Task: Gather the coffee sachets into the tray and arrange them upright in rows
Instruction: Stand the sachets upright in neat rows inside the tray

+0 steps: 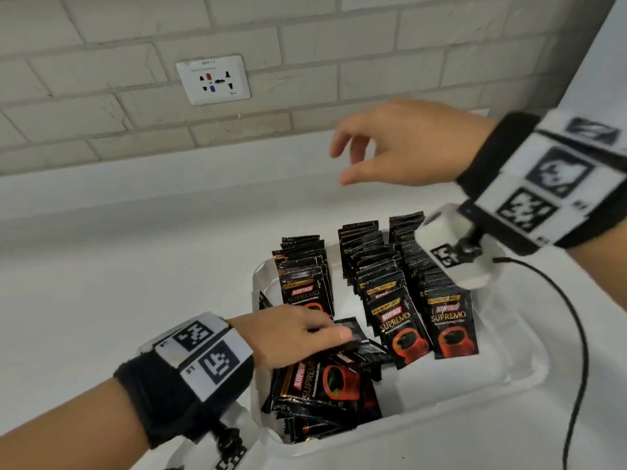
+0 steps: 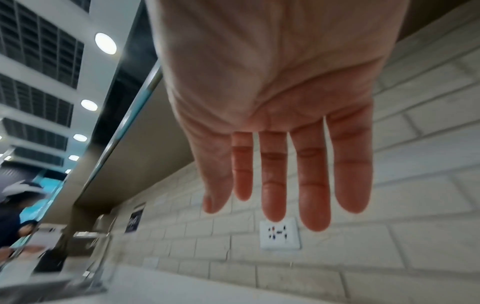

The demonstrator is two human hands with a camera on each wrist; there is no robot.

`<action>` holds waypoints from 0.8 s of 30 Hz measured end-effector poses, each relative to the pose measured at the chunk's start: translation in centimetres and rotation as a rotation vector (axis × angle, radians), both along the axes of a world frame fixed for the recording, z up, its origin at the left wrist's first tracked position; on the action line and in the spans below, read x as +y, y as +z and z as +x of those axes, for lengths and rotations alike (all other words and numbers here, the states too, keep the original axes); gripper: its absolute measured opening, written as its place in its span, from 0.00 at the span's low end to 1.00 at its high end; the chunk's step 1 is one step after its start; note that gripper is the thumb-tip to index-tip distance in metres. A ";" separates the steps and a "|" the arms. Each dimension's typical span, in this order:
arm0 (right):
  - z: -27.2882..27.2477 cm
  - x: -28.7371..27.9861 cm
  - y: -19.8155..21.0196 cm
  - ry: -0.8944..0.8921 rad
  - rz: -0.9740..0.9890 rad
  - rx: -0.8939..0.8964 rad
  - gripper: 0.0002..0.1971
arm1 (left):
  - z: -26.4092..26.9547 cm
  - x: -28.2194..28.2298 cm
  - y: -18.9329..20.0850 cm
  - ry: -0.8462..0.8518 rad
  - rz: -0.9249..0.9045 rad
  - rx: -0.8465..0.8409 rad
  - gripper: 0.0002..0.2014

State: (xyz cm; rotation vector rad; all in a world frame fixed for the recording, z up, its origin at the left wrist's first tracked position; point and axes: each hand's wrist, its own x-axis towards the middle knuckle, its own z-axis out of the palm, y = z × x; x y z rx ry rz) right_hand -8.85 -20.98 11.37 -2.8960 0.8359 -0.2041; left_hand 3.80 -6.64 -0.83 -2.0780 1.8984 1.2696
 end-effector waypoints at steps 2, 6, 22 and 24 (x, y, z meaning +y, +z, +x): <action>-2.1 0.0 0.4 -0.036 0.127 -0.088 0.12 | 0.1 0.1 0.8 0.108 -0.110 0.040 0.29; -4.2 1.7 -2.2 -0.082 0.685 -0.254 0.15 | 1.2 0.0 1.6 0.547 -0.391 0.109 0.10; 4.8 4.2 -11.0 -0.393 1.434 -0.473 0.42 | 0.4 -1.7 1.5 1.042 -0.285 0.717 0.25; 5.1 4.3 -11.2 -0.441 1.421 -0.484 0.39 | 0.2 -2.1 1.4 1.061 -0.284 0.763 0.23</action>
